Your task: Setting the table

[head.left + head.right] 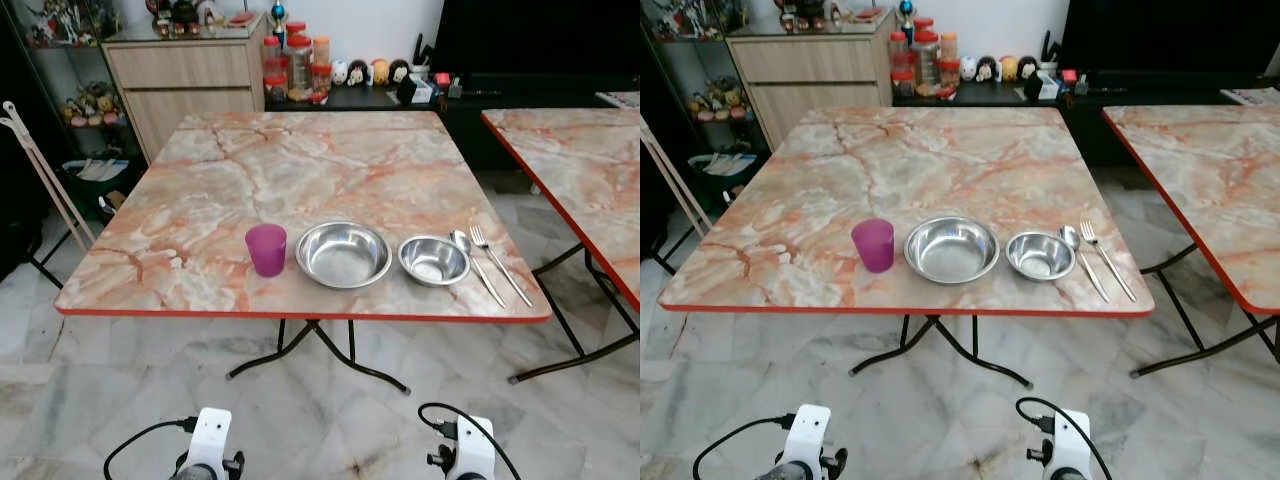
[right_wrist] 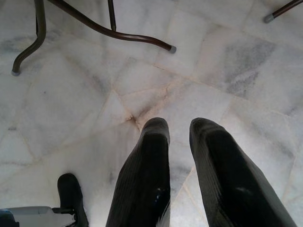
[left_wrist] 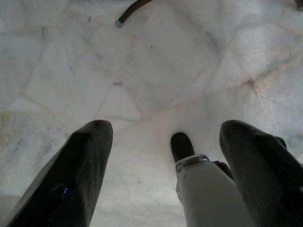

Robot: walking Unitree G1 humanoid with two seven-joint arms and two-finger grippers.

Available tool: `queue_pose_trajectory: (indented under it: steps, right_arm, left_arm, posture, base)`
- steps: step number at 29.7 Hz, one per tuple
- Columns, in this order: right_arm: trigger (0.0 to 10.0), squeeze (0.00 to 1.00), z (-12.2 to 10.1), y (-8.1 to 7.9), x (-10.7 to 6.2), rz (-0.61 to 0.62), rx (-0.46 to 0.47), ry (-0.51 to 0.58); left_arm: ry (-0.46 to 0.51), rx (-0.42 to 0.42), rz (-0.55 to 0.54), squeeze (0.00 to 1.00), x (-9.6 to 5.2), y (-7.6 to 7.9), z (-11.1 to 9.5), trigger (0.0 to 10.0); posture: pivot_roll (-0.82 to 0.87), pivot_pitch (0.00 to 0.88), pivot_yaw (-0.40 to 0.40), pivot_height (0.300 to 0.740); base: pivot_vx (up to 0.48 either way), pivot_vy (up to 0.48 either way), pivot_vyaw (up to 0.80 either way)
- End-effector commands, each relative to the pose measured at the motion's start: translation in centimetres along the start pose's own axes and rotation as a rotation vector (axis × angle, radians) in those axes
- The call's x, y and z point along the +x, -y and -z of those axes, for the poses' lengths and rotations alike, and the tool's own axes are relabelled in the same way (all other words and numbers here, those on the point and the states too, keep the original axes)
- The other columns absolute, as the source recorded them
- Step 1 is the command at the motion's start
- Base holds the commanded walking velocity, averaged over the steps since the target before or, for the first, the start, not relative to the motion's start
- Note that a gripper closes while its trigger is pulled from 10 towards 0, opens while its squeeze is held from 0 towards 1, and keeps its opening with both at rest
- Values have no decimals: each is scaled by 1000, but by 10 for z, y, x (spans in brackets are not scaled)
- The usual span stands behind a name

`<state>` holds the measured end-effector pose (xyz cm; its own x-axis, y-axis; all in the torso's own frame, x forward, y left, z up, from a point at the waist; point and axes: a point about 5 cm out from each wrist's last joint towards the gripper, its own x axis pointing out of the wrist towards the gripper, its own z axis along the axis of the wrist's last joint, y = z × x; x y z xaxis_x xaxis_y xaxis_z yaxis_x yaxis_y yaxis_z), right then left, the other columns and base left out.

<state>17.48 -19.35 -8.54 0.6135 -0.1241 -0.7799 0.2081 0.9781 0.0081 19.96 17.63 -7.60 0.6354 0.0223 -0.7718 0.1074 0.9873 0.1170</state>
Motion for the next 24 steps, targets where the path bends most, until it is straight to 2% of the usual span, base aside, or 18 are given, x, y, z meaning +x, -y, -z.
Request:
queue_pose_trajectory:
  steps: [1, 16, 24]
  right_arm:
    - [10000, 0, -3, 1, 0, 9, 6, 9]
    - [10000, 0, -6, 2, 1, 5, 2, 16]
    - [10000, 0, -3, -1, 1, -4, -4, 7]
  left_arm:
    - [-8, 6, -8, 0, 0, -2, 1, 10000]
    - [-11, -3, -3, 0, -1, -1, 4, 10000]
    - [2, -19, -9, 0, -2, -3, 5, 10000]
  posture:
    - [13, 0, -1, 740]
    - [18, 0, -7, 740]
    - [27, 0, -9, 740]
  base:
    - [371, 0, 0]
    - [350, 0, 0]
    - [0, 0, 0]
